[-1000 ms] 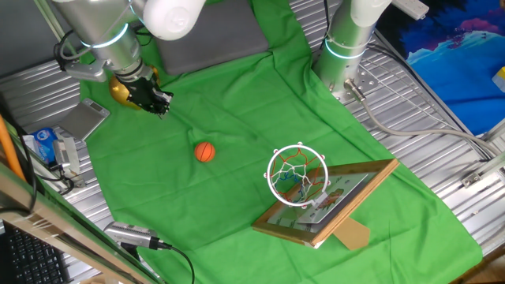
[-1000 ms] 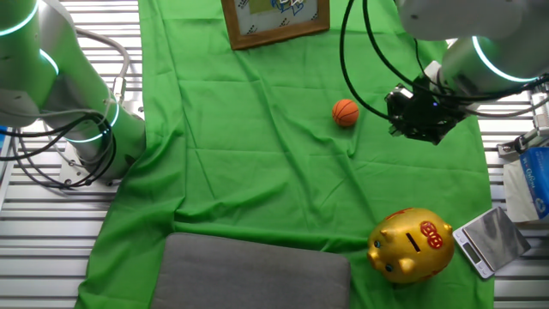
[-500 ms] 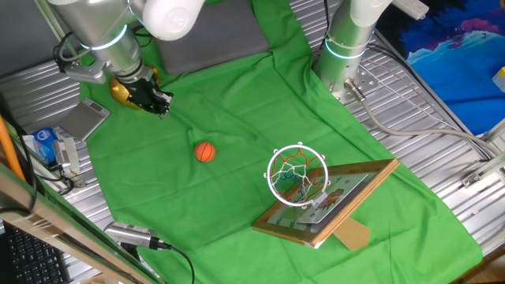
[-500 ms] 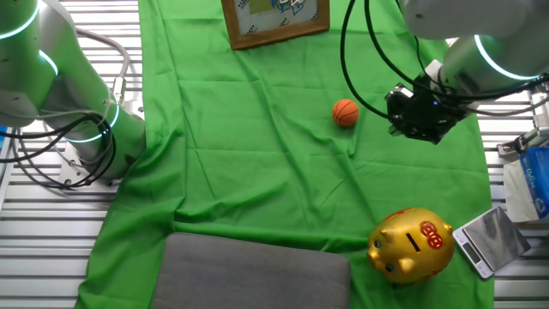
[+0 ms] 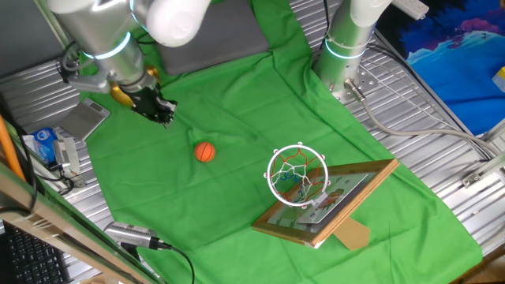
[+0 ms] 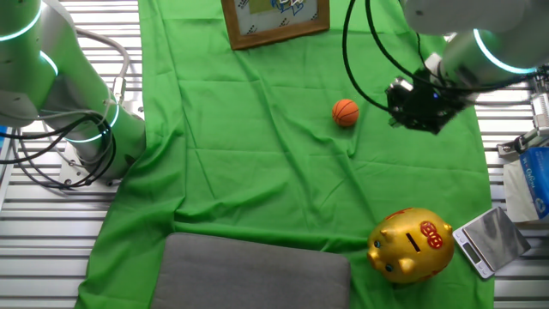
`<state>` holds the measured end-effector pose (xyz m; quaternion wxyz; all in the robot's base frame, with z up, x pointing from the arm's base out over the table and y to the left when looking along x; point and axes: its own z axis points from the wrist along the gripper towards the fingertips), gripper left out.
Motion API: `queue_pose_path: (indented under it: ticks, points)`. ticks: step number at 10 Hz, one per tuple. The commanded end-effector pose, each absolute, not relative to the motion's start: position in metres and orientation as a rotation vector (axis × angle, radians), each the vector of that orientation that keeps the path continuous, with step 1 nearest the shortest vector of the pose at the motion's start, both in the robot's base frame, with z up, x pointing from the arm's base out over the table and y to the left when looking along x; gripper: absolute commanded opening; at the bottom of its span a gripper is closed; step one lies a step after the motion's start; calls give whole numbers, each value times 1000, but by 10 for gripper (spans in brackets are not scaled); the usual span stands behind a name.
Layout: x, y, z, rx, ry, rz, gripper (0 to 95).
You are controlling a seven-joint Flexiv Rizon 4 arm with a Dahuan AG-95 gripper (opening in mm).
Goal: Grab a basketball, release it and shoot it into the basket
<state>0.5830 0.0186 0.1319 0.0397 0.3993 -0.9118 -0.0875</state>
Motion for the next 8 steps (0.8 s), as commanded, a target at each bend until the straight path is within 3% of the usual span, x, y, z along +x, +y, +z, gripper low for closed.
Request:
queue_pose_path:
  ticks: [1,3,5,6,8]
  points:
    - [570,31,125,1204,-2805,-233,190]
    - [558,39,114,1207,-2813,-260,570]
    - [550,44,107,1225,-2810,-271,570]
    - [547,49,103,1245,-2806,-268,760]
    - [540,57,96,1256,-2807,-256,760]
